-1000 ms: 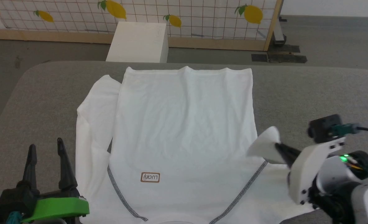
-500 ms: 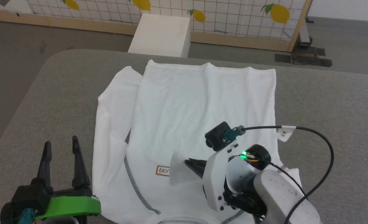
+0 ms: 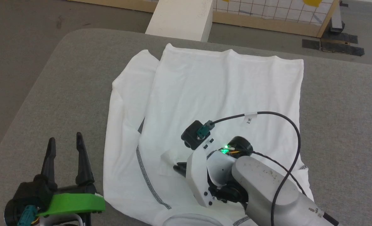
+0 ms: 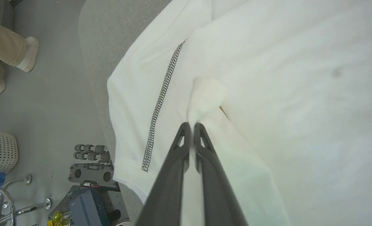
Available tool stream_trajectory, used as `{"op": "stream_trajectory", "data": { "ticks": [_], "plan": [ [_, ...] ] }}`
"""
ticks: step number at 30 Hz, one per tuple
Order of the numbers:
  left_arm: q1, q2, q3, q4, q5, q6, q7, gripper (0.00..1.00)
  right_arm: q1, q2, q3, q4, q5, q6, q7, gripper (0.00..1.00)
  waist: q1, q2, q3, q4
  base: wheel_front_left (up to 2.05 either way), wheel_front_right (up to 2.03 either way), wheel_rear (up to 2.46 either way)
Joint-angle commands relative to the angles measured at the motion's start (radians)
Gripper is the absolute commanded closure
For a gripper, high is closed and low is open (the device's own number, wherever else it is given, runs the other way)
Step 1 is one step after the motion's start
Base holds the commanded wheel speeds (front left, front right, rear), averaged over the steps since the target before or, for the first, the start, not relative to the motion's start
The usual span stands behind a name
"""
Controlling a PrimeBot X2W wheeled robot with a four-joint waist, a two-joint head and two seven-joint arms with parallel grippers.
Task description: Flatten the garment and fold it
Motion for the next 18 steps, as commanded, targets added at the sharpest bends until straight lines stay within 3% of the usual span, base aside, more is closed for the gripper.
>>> {"op": "stream_trajectory", "data": {
  "ticks": [1,5,9,18],
  "plan": [
    [-0.016,-0.002,0.001,0.001,-0.002,0.008,-0.004,0.00,-0.015,0.001,0.016,0.006,0.024,-0.001,0.010,0.00,0.0001,0.0000,0.006,0.000,0.00,0.00,0.00],
    [-0.014,-0.002,0.007,0.003,-0.001,0.011,-0.004,0.00,-0.053,0.001,0.003,-0.031,0.067,-0.001,-0.071,0.00,0.0001,0.0000,0.000,-0.024,0.00,0.00,0.00],
    [-0.004,-0.002,0.019,0.006,0.004,0.012,-0.004,0.00,-0.065,0.001,-0.099,-0.044,0.057,-0.001,-0.219,0.00,0.0001,0.0000,-0.021,-0.062,0.00,0.00,0.00],
    [0.005,-0.002,0.029,0.029,0.018,0.001,-0.004,0.00,0.071,-0.056,-0.555,-0.113,-0.157,-0.001,-0.543,0.00,0.0001,0.0000,-0.068,-0.146,0.00,0.00,0.00]
  ]
}}
